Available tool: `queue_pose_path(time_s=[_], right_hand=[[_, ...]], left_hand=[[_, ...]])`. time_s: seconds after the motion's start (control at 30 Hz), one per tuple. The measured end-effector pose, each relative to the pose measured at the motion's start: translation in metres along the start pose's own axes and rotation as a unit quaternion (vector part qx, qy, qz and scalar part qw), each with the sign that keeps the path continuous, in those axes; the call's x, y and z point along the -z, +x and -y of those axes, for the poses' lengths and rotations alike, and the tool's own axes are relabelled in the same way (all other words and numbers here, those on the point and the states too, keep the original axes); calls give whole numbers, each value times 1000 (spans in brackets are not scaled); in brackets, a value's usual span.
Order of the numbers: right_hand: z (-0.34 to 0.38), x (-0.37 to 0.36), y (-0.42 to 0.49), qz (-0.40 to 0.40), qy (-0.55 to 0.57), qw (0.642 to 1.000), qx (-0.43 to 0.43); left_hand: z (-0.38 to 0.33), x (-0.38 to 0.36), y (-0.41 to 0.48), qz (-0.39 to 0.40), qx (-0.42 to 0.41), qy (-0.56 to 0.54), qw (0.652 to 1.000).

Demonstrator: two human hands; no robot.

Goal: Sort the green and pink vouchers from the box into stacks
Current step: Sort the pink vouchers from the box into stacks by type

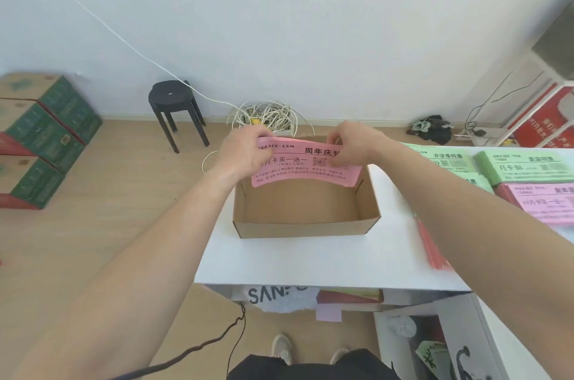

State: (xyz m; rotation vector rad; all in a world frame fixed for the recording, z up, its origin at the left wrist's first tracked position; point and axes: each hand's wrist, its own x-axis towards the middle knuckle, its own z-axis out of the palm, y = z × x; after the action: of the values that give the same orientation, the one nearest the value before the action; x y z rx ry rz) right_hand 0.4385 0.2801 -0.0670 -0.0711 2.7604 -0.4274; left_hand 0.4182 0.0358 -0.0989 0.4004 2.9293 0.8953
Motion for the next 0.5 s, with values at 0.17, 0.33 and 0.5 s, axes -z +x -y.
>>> queue_pose_path(time_s=[0.17,0.33,0.5], right_hand=[[-21,4,-46,-76,136,988,-9],[-45,-10,-99,-151,230,961,7],[-70,-47,-148,-159,285,945,-2]], left_hand=[[-28,12,-34,-30,-1,-45,999],[-63,6,-76,-72,23,-119,990],[-89,-30,-133,-111,64,-192,973]])
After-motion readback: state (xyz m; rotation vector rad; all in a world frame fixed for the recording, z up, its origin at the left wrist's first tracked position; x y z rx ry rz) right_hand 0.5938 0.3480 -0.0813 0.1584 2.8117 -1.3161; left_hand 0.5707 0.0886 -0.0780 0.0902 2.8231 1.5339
